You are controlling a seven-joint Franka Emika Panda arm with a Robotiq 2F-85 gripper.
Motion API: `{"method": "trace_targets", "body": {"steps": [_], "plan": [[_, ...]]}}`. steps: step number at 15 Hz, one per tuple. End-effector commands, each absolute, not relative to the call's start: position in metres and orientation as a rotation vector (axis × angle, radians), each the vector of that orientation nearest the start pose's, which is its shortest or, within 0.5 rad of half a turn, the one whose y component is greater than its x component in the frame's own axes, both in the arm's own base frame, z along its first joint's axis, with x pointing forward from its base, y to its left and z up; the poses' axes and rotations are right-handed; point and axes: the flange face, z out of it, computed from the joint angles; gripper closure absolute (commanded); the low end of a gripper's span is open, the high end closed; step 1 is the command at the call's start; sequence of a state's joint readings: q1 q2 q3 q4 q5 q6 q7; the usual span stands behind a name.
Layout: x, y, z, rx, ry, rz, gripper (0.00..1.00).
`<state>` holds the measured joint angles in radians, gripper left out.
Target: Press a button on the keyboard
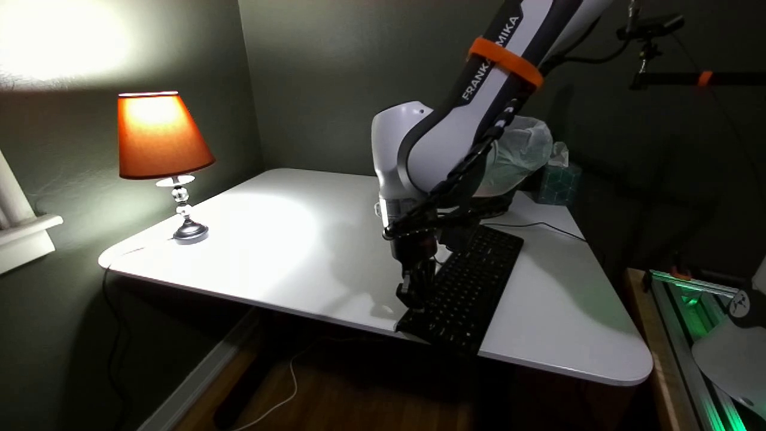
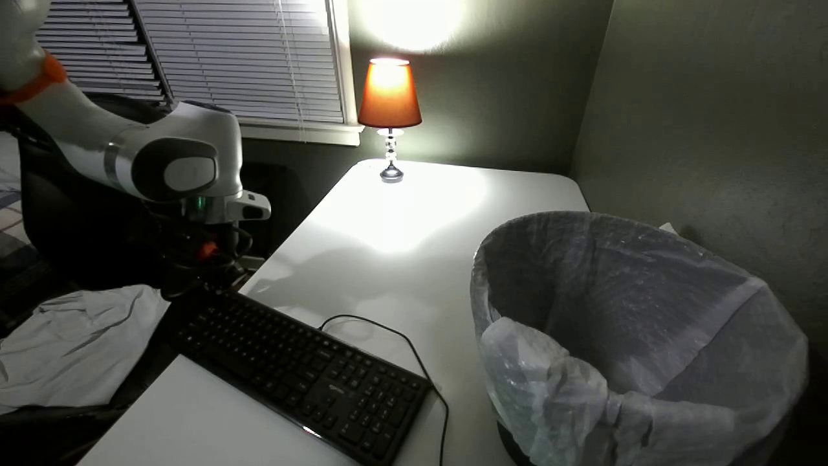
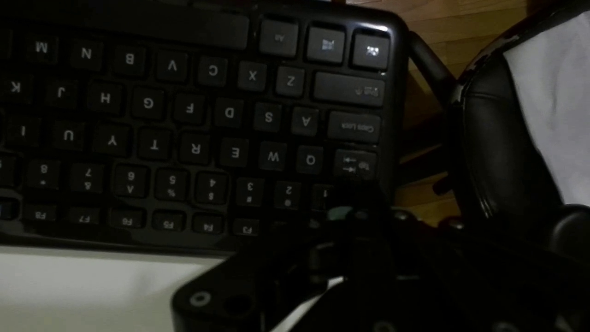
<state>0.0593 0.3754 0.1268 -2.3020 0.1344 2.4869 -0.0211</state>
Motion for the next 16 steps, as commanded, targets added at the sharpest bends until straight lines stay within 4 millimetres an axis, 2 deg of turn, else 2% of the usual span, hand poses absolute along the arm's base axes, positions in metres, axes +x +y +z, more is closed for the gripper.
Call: {"method": "trace_targets", "body": {"steps": [1,11,16], "plan": [[0.4996,0.1025,0.1618,-3.008,-0.125,0.287,1.0],[0.5027,0.1025,0.157,-3.009,-0.117,0.297,1.0],[0.4992,0.1048,0.165,-3.017,-0.126,0.282,1.0]]}}
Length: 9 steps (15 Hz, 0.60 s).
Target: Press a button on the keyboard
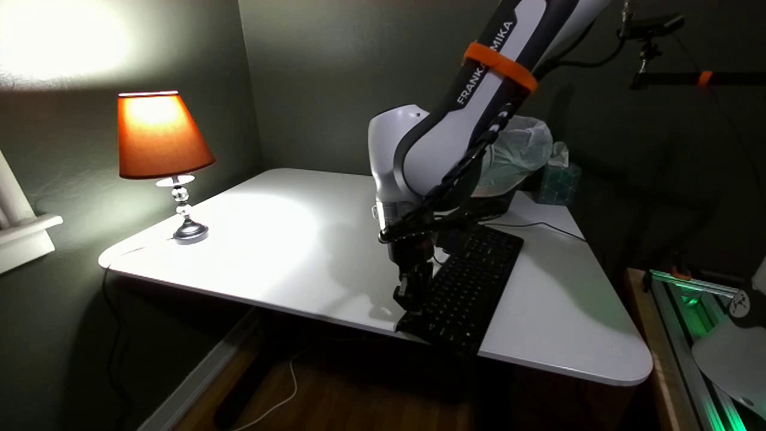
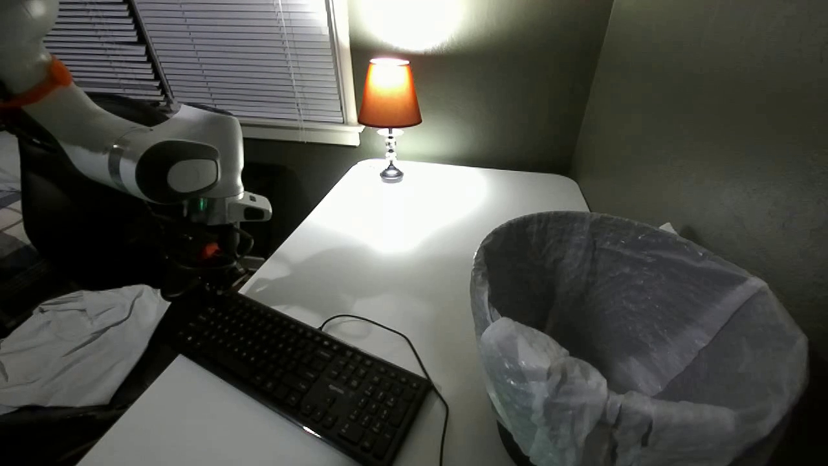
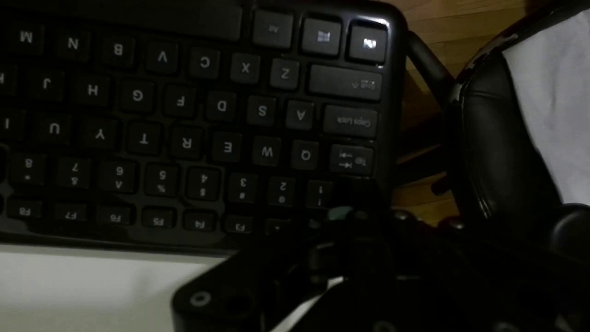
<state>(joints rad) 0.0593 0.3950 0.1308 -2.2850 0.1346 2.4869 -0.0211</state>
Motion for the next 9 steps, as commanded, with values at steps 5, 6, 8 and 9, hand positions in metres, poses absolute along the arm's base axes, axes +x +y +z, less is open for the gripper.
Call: {"method": "trace_targets", "body": {"steps": [5,6,8,9], "plan": [[0.493,0.112,0.182,-3.032,-0.148,0.244,1.0],[0.492,0.114,0.185,-3.036,-0.153,0.232,1.0],[0.491,0.116,0.193,-3.046,-0.159,0.206,1.0],[0.49,0.117,0.198,-3.054,-0.154,0.199,0.93]]}}
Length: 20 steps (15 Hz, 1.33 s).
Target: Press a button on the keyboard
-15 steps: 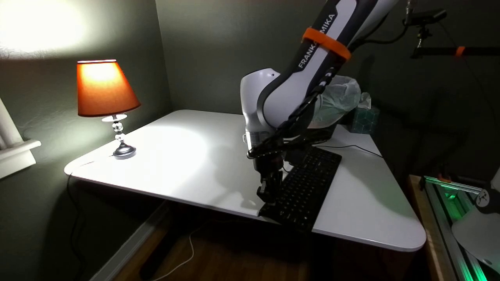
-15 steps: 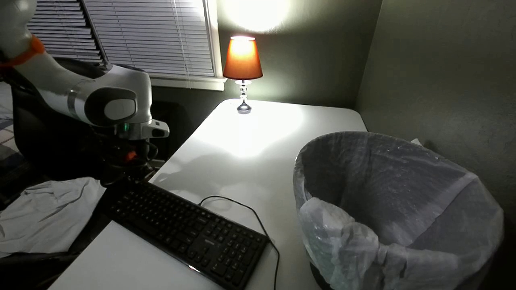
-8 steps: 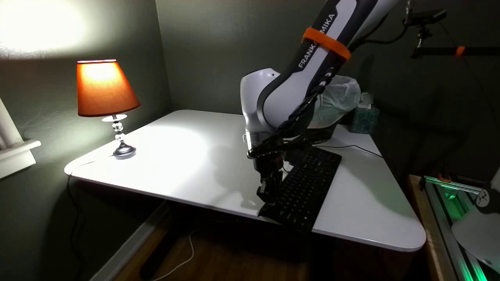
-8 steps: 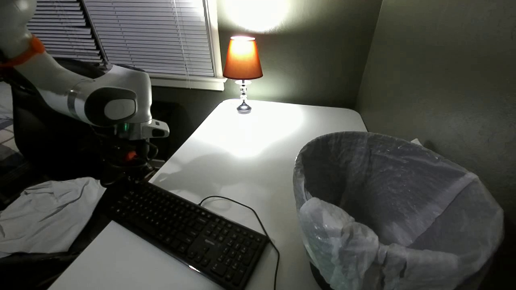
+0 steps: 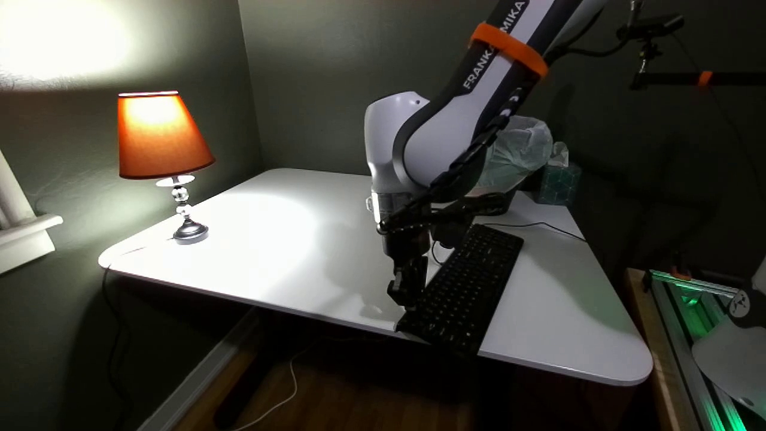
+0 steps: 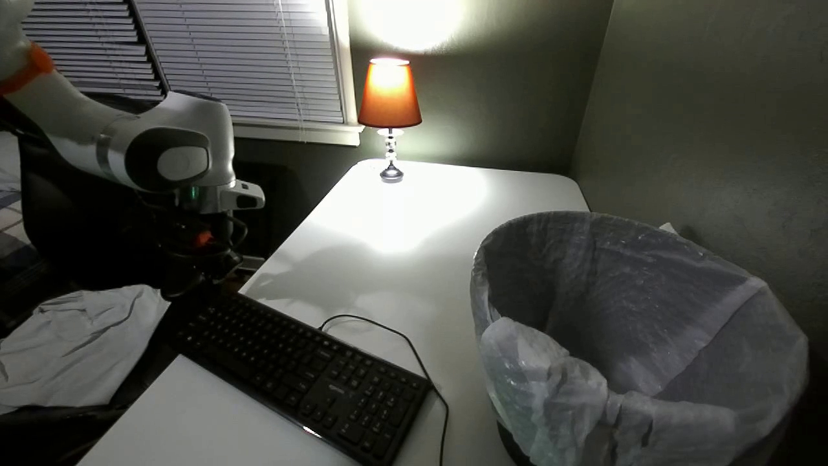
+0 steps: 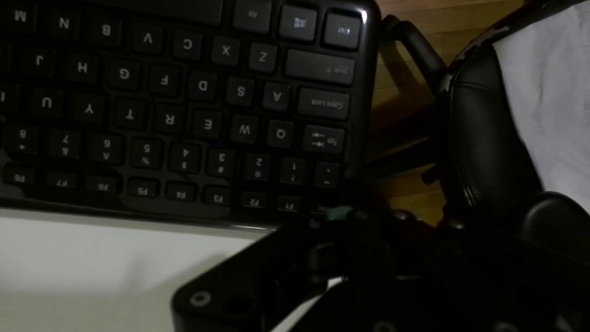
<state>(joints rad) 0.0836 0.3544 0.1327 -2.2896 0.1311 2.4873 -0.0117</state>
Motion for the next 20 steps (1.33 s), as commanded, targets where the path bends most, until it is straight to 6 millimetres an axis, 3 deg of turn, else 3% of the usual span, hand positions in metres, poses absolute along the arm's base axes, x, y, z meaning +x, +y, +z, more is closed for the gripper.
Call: {"method": "trace_targets", "body": {"steps": [1,11,19,20], "plan": [[0.49,0.118,0.202,-3.063,-0.148,0.19,0.73],[0.473,0.101,0.255,-3.186,-0.033,0.044,0.02],[0.449,0.096,0.281,-3.28,0.021,-0.054,0.0],[0.464,0.095,0.276,-3.254,0.007,-0.019,0.0]]}}
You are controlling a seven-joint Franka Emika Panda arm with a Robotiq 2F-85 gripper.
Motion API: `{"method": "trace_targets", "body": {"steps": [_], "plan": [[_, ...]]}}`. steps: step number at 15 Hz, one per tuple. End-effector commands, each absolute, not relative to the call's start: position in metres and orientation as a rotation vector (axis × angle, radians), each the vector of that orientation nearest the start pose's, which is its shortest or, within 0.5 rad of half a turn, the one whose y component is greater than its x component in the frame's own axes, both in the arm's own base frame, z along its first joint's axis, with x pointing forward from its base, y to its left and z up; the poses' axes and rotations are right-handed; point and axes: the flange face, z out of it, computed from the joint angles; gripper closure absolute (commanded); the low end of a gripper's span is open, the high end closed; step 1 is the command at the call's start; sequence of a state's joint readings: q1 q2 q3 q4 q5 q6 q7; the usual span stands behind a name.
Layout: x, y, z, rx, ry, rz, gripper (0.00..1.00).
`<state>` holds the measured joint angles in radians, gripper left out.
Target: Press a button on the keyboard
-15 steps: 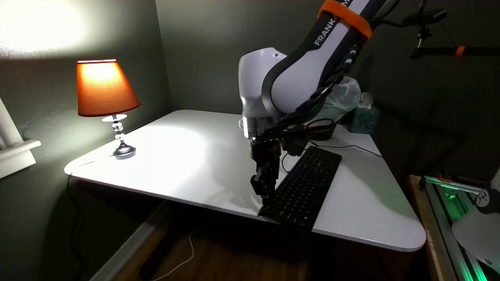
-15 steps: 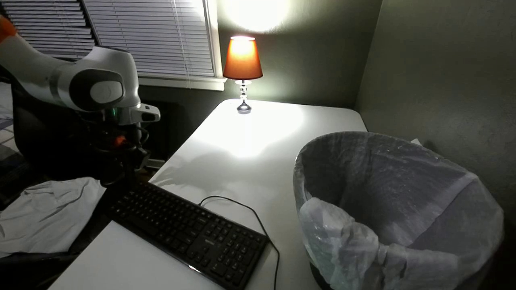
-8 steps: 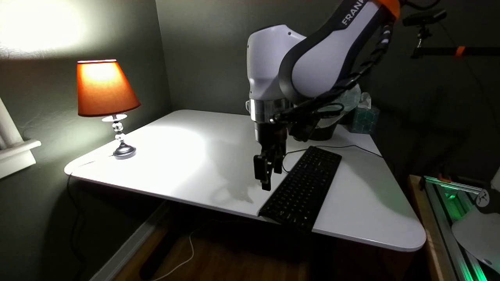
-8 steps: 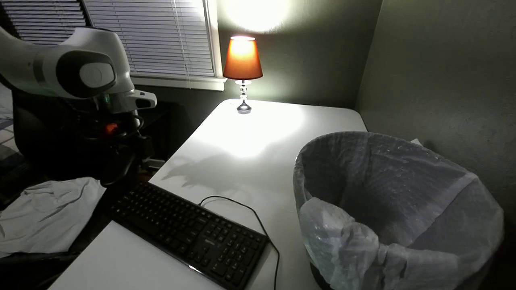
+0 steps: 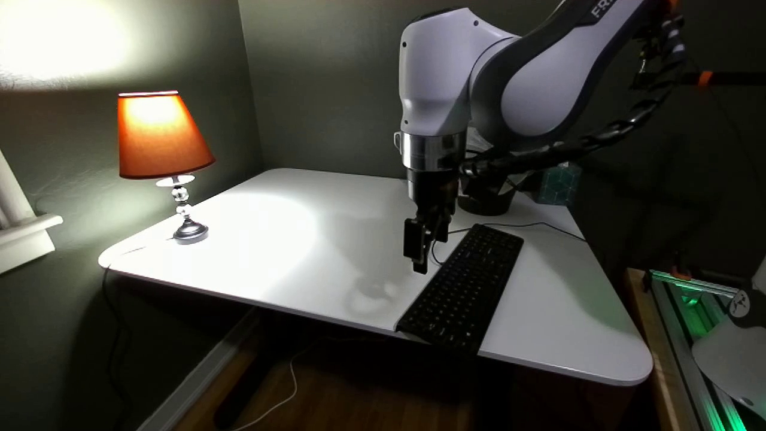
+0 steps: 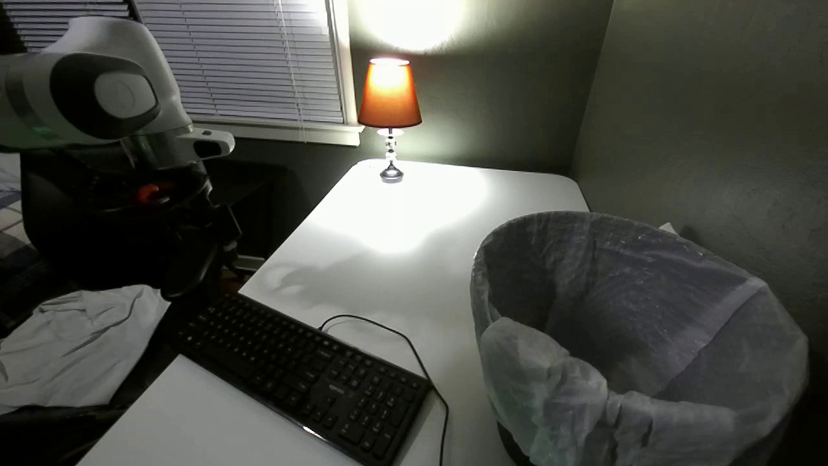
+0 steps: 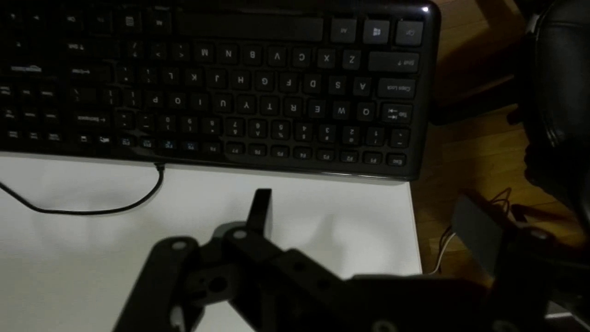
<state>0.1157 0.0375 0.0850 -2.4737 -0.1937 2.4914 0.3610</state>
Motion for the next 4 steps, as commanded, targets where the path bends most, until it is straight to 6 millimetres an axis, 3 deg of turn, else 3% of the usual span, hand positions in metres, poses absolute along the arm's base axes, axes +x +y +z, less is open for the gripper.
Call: {"method": "trace_targets", "body": {"steps": [1,4], "plan": [[0.4613,0.095,0.2782,-3.26,0.01,-0.029,0.0],[0.4577,0.0942,0.2811,-3.265,0.009,-0.038,0.0]]}}
